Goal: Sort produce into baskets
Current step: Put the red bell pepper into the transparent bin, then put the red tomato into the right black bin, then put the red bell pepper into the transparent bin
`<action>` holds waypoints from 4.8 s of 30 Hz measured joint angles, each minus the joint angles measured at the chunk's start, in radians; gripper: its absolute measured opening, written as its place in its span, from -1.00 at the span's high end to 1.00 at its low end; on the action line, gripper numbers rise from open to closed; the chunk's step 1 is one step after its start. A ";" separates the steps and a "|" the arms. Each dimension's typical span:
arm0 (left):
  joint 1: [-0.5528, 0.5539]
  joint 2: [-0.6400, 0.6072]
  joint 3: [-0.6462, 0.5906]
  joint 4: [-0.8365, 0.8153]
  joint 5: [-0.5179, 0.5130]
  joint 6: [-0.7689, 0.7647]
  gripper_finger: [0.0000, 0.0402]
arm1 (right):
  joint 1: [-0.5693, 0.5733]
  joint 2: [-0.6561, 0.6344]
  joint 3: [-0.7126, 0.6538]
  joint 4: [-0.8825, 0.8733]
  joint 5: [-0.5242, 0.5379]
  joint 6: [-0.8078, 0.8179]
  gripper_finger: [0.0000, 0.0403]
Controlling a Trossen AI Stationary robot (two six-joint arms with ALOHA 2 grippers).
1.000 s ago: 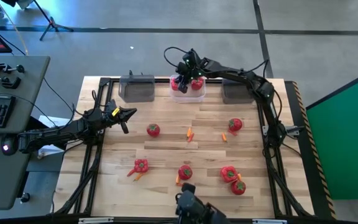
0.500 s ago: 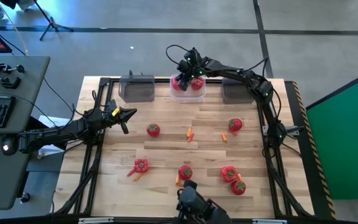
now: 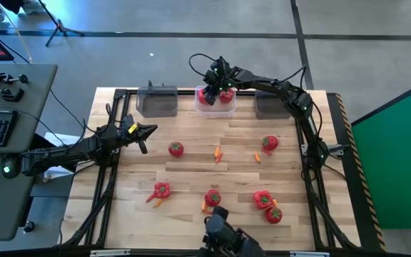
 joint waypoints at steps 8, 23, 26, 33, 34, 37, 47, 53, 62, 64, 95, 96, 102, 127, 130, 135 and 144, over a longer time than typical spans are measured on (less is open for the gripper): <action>0.000 0.000 0.000 0.000 0.000 -0.017 1.00 | 0.000 0.000 0.000 -0.007 0.020 -0.003 0.26; 0.000 0.000 0.000 -0.001 0.000 -0.014 1.00 | 0.029 -0.032 0.000 0.011 0.040 -0.070 0.02; 0.000 0.000 0.000 -0.001 0.000 -0.015 1.00 | 0.027 -0.044 0.002 0.011 0.042 -0.064 0.02; 0.000 0.000 0.000 -0.002 0.000 -0.015 1.00 | 0.033 -0.073 0.002 0.001 0.033 -0.075 0.02; 0.000 0.000 0.000 -0.002 0.000 -0.015 1.00 | 0.038 -0.087 0.002 -0.003 0.031 -0.075 0.02; 0.000 0.000 0.000 -0.002 0.000 -0.007 1.00 | 0.054 -0.138 0.002 -0.046 0.029 -0.086 0.02; 0.000 0.000 0.000 -0.003 0.005 0.017 1.00 | 0.158 -0.199 0.001 -0.214 0.012 -0.113 0.53; 0.000 0.000 0.000 -0.004 0.007 0.030 1.00 | 0.239 -0.191 0.001 -0.193 -0.005 -0.073 0.96; 0.000 0.000 0.000 -0.004 0.011 0.034 1.00 | 0.386 -0.134 0.000 -0.093 0.014 0.068 0.98; 0.000 0.000 0.000 -0.004 0.026 0.031 1.00 | 0.416 -0.122 0.000 -0.058 0.041 0.108 0.98; 0.000 0.000 0.000 -0.021 0.124 0.098 1.00 | 0.616 0.147 0.000 0.332 0.066 0.159 1.00; 0.000 0.000 0.000 -0.021 0.124 0.098 1.00 | 0.620 0.147 0.000 0.325 0.061 0.158 1.00; 0.000 0.000 0.000 -0.021 0.123 0.091 1.00 | 0.658 0.147 0.000 0.265 0.055 0.165 1.00; 0.000 0.008 0.001 -0.023 0.130 0.098 1.00 | 0.679 -0.219 -0.435 0.290 0.261 0.334 1.00; 0.000 0.009 0.001 -0.022 0.130 0.098 1.00 | 0.700 -0.354 -0.526 0.255 0.300 0.382 1.00; 0.000 0.009 0.001 -0.023 0.130 0.081 1.00 | 0.776 -0.538 -0.599 0.010 0.379 0.511 1.00; 0.000 0.021 0.001 -0.023 0.134 0.037 1.00 | 0.986 -0.755 -0.596 -0.390 0.453 0.833 0.97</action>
